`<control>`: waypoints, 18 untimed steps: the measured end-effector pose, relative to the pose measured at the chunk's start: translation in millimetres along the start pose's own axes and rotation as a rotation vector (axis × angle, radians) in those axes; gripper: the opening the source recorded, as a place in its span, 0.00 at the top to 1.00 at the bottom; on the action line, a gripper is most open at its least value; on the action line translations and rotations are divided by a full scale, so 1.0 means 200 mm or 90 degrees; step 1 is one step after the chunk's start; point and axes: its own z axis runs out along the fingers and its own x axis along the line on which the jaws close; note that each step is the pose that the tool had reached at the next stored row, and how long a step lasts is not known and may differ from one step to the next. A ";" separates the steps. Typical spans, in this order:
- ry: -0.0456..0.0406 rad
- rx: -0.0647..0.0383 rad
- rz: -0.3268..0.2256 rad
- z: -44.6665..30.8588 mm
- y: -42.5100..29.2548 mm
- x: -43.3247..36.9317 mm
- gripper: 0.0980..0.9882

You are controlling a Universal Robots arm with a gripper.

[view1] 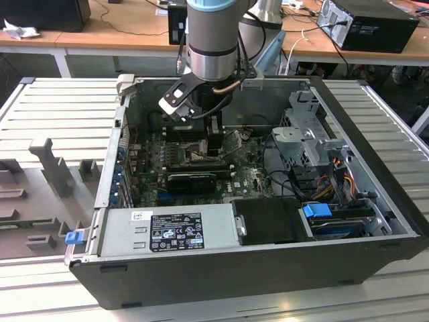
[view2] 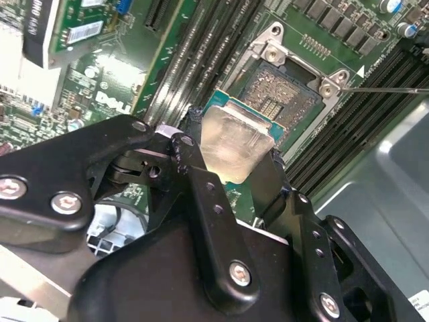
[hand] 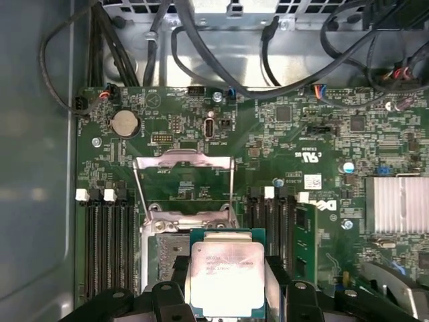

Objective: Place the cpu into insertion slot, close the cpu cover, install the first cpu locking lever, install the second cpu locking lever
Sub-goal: 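Place the cpu into insertion slot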

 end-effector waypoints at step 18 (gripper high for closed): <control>0.0012 0.000 -0.010 0.037 -0.054 0.059 0.52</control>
